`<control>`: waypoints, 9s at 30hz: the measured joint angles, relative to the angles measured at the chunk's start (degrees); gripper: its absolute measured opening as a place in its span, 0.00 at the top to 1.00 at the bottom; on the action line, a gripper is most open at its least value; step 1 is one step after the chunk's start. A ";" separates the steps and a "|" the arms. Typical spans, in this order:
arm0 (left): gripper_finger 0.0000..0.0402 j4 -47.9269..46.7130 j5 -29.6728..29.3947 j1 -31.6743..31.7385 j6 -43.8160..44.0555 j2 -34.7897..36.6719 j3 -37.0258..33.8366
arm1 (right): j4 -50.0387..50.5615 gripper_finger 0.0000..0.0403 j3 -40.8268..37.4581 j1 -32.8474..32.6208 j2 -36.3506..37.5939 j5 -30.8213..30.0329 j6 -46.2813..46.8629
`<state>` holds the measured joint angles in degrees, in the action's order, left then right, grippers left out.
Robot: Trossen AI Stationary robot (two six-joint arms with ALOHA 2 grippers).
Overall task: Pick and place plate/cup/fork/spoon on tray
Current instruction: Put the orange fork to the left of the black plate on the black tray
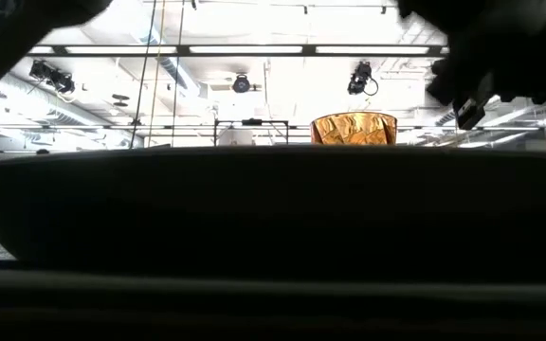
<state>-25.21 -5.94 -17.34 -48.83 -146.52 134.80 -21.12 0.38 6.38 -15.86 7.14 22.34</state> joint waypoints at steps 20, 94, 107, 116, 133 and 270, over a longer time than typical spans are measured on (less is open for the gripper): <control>0.83 -19.75 -25.79 -11.46 17.91 9.70 -3.80 | -4.64 0.95 0.00 -0.01 -0.11 -0.23 2.94; 0.86 -8.23 -40.61 -14.43 55.66 86.42 -84.97 | 49.41 1.00 53.24 -38.72 -65.66 -5.81 46.99; 0.86 17.58 -34.75 -14.40 47.61 102.98 -100.51 | 56.70 1.00 61.39 -38.98 -79.07 5.16 59.00; 0.86 19.39 -34.14 -14.39 45.14 108.86 -101.15 | 77.67 1.00 80.11 -40.60 -87.94 -4.49 65.81; 0.86 18.83 -34.03 -14.35 46.71 109.47 -101.15 | 83.16 0.83 82.90 -43.65 -99.50 -10.26 78.28; 0.86 10.07 -34.71 -14.37 55.73 109.42 -101.11 | 73.42 0.98 72.43 -49.10 -96.78 -11.58 90.33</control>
<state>-15.14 -40.64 -31.70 6.90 -37.10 33.69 52.30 72.82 -42.72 -112.64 -4.45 112.68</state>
